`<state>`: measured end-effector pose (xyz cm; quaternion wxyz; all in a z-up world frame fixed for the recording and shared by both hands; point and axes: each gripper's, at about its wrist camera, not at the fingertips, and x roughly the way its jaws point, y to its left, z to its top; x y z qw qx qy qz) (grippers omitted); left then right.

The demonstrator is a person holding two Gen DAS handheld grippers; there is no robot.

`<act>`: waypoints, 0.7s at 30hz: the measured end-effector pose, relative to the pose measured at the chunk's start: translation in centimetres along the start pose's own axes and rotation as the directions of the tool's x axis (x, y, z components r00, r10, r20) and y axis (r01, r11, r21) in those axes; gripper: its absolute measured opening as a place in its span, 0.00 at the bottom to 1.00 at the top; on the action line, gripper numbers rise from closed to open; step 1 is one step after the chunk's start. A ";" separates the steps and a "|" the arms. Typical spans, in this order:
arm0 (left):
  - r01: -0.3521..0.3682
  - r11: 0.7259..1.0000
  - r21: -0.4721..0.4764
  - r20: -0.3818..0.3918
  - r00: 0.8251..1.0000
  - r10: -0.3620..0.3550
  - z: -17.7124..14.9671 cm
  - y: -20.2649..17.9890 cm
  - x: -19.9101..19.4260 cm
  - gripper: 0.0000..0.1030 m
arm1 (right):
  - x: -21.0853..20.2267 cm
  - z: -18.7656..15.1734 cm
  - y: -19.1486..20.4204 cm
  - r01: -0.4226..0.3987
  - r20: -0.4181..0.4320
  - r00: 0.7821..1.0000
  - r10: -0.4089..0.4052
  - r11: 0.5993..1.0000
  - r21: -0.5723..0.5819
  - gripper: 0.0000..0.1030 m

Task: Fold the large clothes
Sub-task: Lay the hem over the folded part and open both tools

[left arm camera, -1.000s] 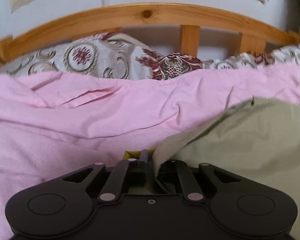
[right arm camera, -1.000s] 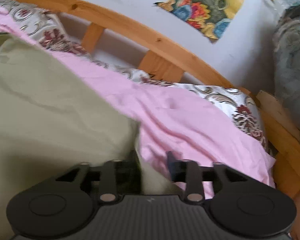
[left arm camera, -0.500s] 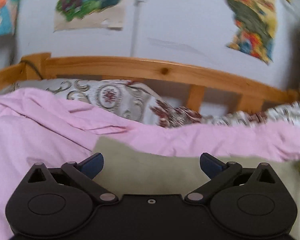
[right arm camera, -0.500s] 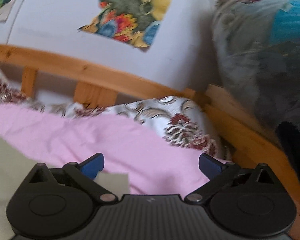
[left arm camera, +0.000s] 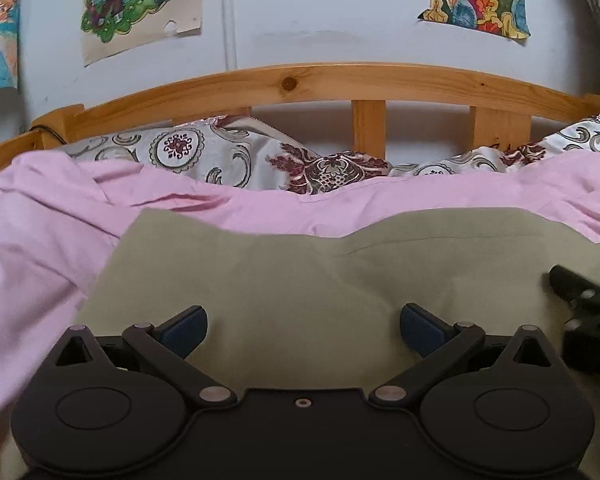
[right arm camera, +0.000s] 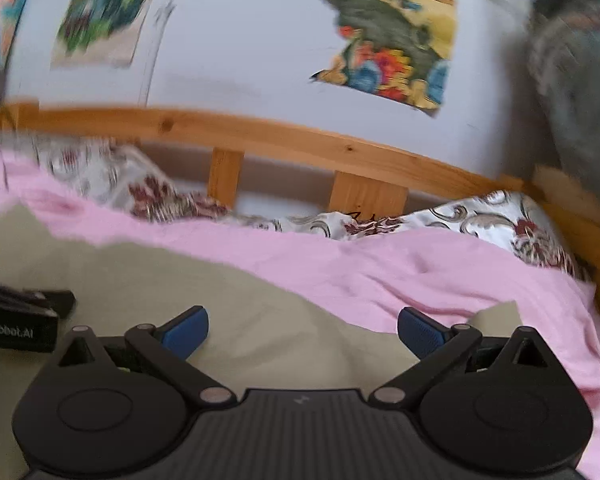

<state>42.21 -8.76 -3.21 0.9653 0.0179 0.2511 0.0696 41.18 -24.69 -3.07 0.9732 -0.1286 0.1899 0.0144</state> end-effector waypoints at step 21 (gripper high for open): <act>0.038 0.982 -0.186 0.016 0.999 -0.036 -0.4 3.9 -2.0 0.99 | -0.2 -2.3 1.5 -0.002 -0.063 0.998 0.000 1.000 -0.020 1.00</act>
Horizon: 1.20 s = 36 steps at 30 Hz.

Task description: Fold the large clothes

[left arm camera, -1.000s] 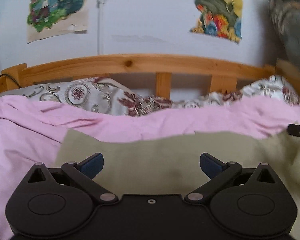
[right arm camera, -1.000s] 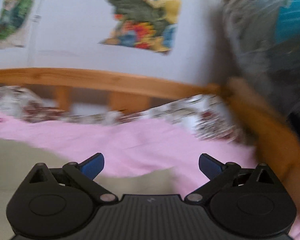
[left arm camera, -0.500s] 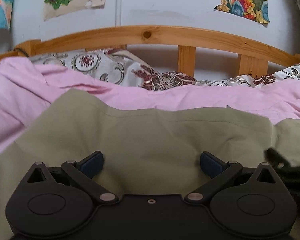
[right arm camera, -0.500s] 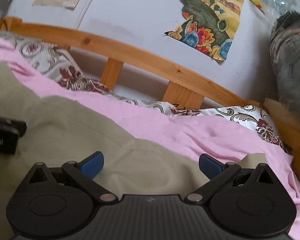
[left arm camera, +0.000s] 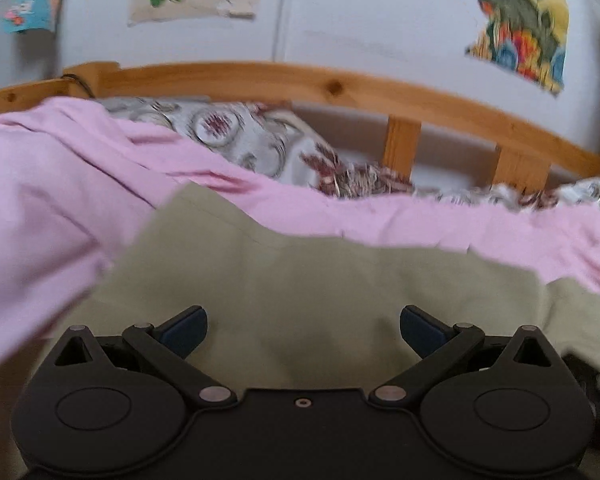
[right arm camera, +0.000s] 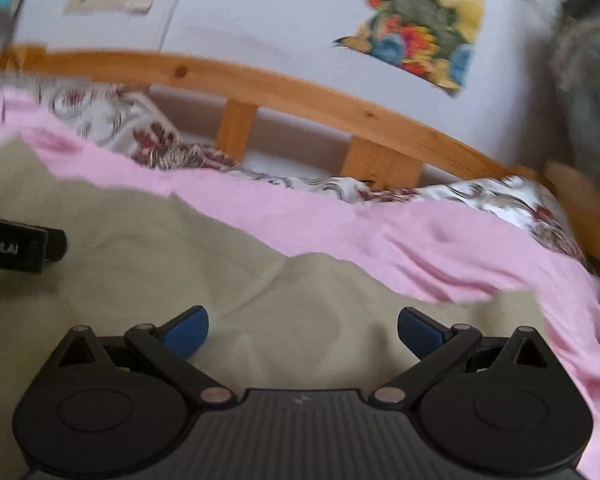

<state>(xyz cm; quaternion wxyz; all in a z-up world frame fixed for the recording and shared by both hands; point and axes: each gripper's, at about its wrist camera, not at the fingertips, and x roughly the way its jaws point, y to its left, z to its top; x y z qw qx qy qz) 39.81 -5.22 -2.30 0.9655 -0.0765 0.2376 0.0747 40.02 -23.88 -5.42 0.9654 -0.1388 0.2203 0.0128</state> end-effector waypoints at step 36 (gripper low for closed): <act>-0.297 0.955 -0.009 0.009 0.955 0.297 -3.5 9.6 -12.1 0.99 | -12.1 -7.3 1.5 -0.080 0.073 0.994 0.079 0.997 0.010 1.00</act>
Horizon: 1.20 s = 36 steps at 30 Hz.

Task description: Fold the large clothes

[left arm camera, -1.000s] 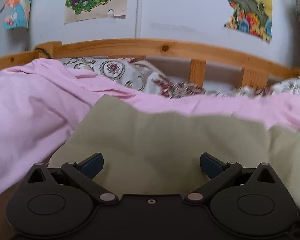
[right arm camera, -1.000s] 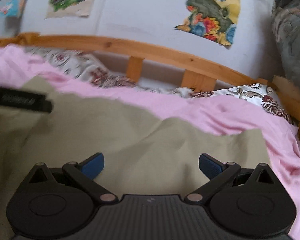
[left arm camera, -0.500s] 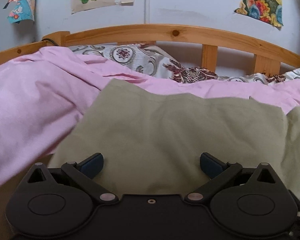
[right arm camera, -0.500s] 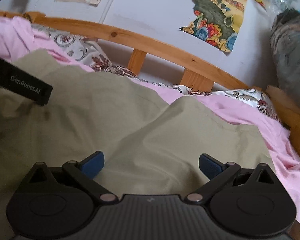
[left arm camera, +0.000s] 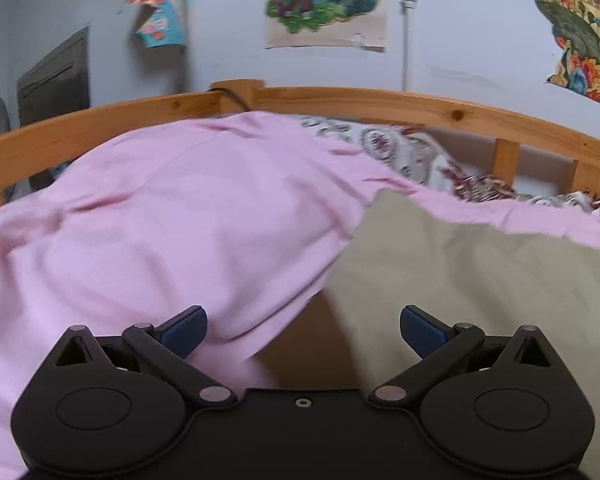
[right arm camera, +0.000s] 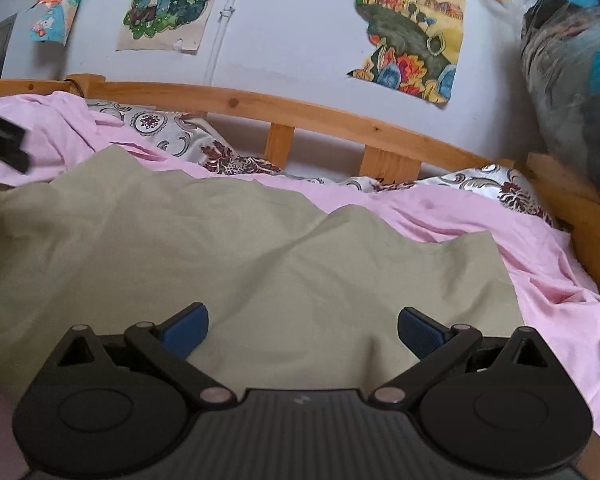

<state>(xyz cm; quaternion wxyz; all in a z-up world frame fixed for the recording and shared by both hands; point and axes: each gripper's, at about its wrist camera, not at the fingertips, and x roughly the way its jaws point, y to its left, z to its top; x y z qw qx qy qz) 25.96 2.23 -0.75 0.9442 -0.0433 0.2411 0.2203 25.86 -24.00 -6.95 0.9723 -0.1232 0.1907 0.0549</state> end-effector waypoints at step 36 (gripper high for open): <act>0.213 0.957 -0.198 -0.214 0.943 -0.254 -4.7 1.5 -0.3 0.99 | 1.3 -1.5 -2.4 -0.111 -0.098 0.986 0.133 0.973 0.204 1.00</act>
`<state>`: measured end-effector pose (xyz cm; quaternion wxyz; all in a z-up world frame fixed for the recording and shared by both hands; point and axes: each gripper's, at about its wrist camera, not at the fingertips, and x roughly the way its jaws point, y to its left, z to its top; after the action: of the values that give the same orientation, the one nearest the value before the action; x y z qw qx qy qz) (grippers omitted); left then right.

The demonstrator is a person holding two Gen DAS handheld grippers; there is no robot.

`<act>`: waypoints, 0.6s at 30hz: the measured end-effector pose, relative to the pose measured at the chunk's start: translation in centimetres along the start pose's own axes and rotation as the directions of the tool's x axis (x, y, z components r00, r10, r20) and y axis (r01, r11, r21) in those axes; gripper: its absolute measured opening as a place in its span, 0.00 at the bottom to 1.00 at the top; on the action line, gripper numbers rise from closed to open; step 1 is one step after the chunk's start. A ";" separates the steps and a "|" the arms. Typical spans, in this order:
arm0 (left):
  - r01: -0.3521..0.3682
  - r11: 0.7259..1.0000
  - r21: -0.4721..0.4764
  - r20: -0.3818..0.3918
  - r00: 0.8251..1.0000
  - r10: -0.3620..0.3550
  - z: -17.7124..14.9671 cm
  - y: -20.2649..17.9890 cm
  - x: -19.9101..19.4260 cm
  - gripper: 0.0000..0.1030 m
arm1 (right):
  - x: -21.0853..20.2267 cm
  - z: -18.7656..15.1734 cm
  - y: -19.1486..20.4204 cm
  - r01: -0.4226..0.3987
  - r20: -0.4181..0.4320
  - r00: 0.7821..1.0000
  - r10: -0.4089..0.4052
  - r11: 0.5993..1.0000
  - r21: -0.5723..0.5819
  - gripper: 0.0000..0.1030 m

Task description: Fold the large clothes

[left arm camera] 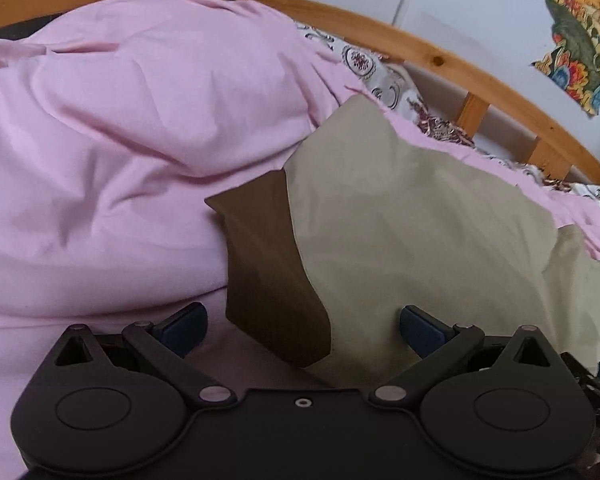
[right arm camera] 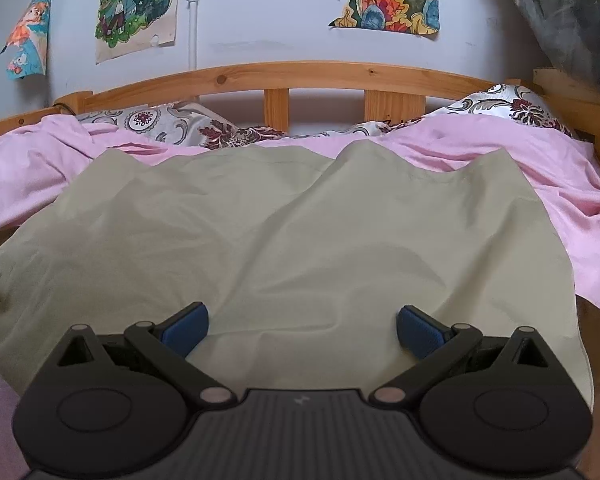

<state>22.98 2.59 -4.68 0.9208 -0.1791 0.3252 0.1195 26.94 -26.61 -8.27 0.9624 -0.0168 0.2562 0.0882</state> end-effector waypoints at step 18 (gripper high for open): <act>0.004 1.000 0.025 0.001 1.000 -0.004 -0.2 -0.1 0.7 0.99 | -1.0 1.4 1.6 0.011 0.098 0.995 -0.007 0.999 -0.032 1.00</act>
<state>23.43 2.47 -5.26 0.9235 -0.1679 0.3257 0.1137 26.50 -25.08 -6.60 0.9738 -0.0291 0.2072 0.0887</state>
